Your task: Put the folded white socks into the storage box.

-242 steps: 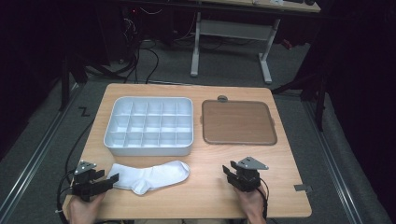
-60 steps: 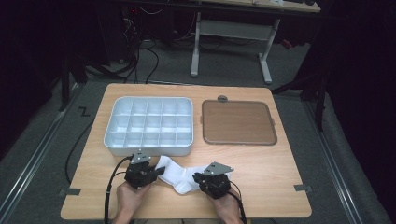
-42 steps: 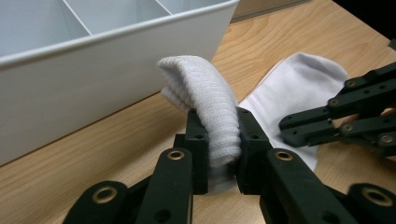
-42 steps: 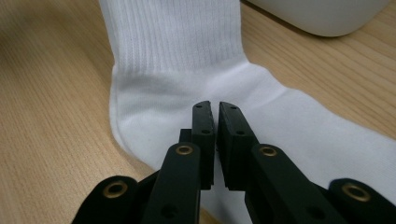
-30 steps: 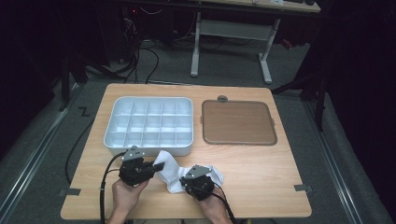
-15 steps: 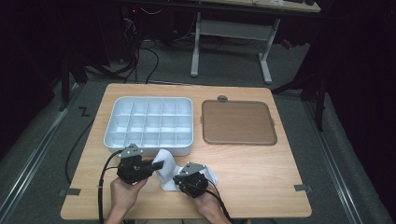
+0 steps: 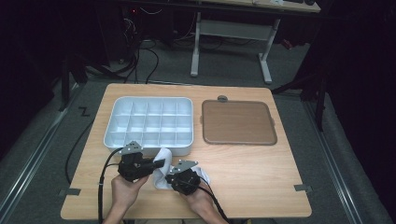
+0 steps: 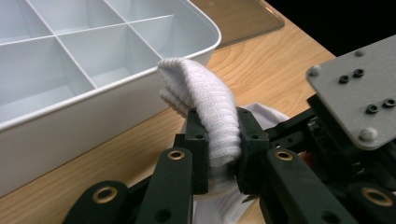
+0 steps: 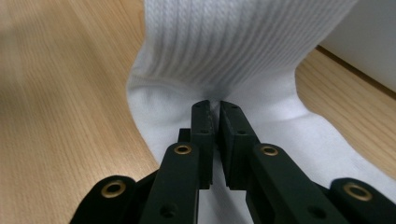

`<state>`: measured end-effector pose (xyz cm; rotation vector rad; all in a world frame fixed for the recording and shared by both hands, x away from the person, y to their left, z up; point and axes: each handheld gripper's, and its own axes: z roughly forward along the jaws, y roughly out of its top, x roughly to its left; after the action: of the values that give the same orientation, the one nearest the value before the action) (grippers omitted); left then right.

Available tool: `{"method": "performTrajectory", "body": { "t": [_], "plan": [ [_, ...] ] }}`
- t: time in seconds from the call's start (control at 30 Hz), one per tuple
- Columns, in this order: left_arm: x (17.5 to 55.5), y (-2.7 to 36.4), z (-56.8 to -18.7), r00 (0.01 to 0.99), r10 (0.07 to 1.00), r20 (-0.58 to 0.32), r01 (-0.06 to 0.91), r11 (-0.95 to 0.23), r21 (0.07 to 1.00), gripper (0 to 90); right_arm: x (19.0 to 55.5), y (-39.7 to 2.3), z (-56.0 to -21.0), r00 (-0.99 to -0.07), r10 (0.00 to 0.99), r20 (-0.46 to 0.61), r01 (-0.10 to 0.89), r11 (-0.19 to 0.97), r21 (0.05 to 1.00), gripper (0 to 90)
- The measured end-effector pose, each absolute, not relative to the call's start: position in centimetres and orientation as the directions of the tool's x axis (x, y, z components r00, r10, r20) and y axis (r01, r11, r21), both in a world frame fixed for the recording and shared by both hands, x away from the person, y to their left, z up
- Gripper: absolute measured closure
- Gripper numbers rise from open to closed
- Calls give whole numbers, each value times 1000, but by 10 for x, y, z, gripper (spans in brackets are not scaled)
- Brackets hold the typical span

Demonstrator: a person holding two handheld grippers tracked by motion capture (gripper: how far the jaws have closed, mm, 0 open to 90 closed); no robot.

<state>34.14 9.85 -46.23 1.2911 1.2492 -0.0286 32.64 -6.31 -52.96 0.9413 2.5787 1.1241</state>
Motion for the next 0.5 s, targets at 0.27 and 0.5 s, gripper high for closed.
{"method": "performTrajectory", "body": {
  "t": [0.27,0.5],
  "plan": [
    [343,91,-467,405,619,-673,638,337,693,785,326,-71,-525,-778,621,98,492,505,709,814],
    [341,89,-463,409,645,-646,624,318,713,786,317,-95,-509,-742,667,66,480,461,746,774]
  ]
}}
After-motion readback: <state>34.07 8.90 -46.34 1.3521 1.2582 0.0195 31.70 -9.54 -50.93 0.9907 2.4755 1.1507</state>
